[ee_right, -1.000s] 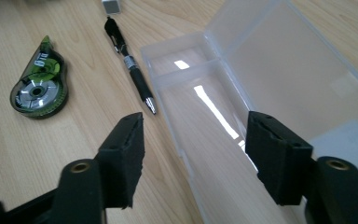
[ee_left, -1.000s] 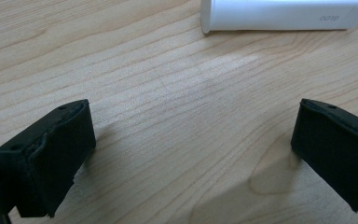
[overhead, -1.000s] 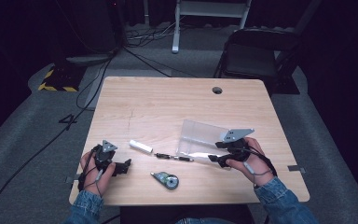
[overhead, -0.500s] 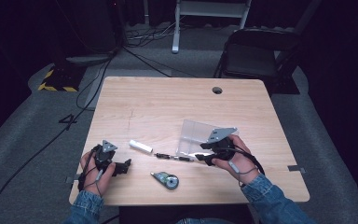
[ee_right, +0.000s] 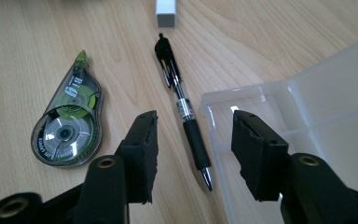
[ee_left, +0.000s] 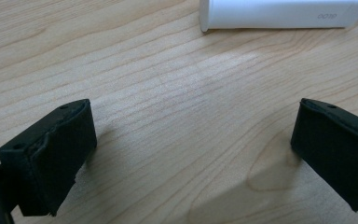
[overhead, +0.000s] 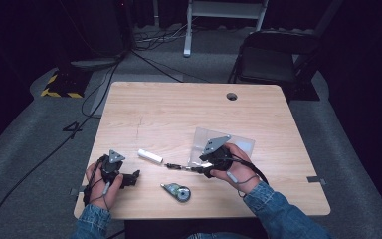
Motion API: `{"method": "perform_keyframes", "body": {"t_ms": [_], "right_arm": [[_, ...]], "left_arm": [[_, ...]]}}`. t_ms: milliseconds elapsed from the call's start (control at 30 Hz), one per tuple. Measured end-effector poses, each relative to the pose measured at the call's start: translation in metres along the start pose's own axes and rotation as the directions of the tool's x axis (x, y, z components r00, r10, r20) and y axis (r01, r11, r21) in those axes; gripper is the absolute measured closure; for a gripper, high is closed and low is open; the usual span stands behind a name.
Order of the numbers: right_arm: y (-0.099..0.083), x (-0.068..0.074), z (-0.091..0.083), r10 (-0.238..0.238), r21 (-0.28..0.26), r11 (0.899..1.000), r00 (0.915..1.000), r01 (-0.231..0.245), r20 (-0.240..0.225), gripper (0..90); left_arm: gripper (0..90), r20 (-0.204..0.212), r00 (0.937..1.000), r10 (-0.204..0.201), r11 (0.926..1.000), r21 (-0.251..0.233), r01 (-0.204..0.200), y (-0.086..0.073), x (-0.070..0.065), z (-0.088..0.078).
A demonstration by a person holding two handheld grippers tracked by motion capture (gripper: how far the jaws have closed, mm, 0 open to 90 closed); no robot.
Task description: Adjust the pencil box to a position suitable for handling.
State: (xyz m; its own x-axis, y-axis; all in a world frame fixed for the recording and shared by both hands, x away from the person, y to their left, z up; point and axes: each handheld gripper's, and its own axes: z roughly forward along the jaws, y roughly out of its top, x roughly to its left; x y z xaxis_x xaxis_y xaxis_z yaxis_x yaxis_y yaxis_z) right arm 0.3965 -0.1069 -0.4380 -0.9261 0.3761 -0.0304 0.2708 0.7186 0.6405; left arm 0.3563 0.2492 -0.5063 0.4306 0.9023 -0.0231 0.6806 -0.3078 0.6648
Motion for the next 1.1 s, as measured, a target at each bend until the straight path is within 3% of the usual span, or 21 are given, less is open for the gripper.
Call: {"method": "perform_keyframes", "body": {"t_ms": [367,667,767,1100], "right_arm": [[0.008,0.007,0.031,-0.057,0.084,0.995,0.9978,0.059,-0.034,61.0],[0.006,0.005,0.042,-0.056,0.100,0.993,0.9974,0.060,-0.046,60.7],[0.007,0.006,0.045,-0.076,0.102,0.992,0.9960,0.080,-0.047,60.5],[0.007,0.006,0.048,-0.098,0.103,0.990,0.9950,0.100,-0.023,60.5]], "left_arm": [[0.2,0.005,1.0000,0.001,1.0000,0.001,-0.001,0.000,0.000,0.000],[0.2,0.005,1.0000,0.001,1.0000,0.001,-0.001,0.000,0.000,0.000],[0.2,0.005,1.0000,0.001,1.0000,0.001,-0.001,0.000,0.000,0.000],[0.2,0.005,1.0000,0.001,1.0000,0.001,-0.001,0.000,0.000,0.000]]}}
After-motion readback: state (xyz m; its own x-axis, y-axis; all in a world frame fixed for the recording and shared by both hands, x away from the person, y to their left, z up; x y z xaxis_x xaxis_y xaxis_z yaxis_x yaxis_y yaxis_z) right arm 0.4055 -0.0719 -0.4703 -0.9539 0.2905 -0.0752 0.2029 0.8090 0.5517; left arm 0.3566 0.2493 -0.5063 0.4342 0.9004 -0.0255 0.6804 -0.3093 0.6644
